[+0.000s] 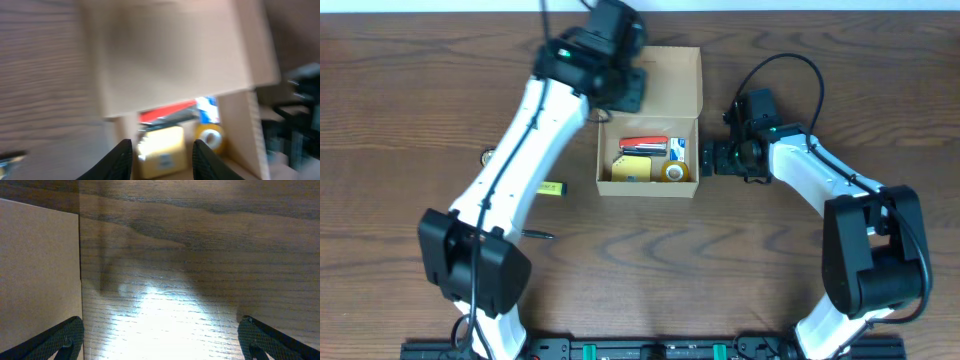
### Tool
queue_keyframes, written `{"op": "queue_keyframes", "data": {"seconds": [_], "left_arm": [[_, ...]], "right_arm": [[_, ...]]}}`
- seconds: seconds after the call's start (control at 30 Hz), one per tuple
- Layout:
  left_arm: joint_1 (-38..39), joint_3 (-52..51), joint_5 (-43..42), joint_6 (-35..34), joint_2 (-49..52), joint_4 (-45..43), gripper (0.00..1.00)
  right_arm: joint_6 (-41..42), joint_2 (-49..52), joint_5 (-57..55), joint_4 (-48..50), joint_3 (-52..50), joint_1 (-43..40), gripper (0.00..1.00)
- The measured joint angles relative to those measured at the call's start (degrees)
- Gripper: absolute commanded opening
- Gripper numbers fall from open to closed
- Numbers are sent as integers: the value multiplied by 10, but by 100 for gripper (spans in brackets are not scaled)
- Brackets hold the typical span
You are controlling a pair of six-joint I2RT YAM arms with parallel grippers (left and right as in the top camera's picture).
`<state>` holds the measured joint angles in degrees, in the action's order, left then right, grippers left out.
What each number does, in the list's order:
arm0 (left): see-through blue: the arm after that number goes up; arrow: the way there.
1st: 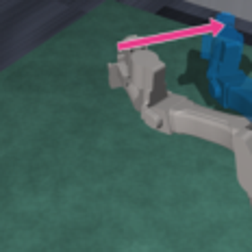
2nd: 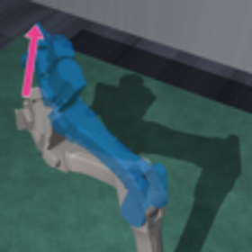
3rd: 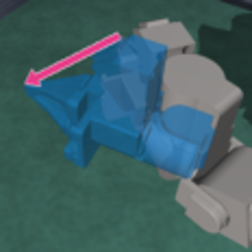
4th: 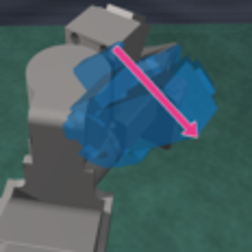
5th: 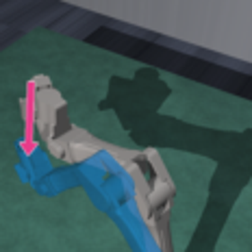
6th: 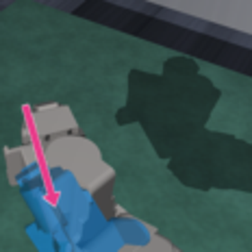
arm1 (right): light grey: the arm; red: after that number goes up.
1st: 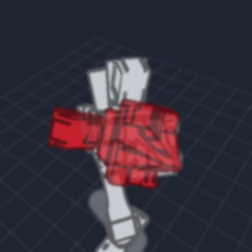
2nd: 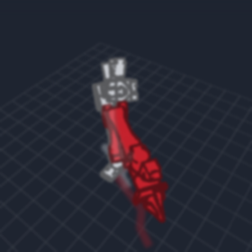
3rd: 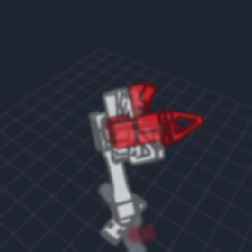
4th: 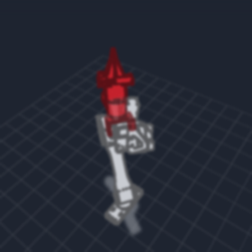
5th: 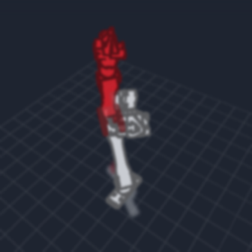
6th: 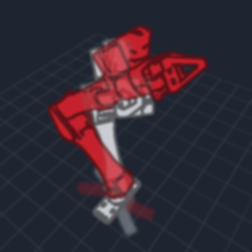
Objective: Pack container
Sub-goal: 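Move the left gripper to the correction tape and grasp it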
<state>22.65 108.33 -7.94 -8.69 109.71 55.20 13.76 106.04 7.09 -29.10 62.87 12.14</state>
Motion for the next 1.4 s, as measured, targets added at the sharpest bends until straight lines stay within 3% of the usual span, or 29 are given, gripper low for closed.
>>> {"op": "queue_keyframes", "data": {"seconds": [0.2, 0.3, 0.77, 1.0, 1.13, 1.4], "left_arm": [[-77, 0, 30, 9, 1, 1, 40], [-100, 0, 48, -31, 2, 5, 39], [-179, 0, 90, -384, 80, 120, 38], [-202, 0, 97, -541, 109, 172, 46], [-212, 0, 99, -605, 134, 175, 54], [-228, 0, 106, -707, 187, 177, 60]], "right_arm": [[0, 0, 0, 0, 0, 0, 99], [0, 0, 0, 0, 0, 0, 99], [0, 0, 0, 0, 0, 0, 99], [0, 0, 0, 0, 0, 0, 99], [0, 0, 0, 0, 0, 0, 99], [0, 0, 0, 0, 0, 0, 99]]}}
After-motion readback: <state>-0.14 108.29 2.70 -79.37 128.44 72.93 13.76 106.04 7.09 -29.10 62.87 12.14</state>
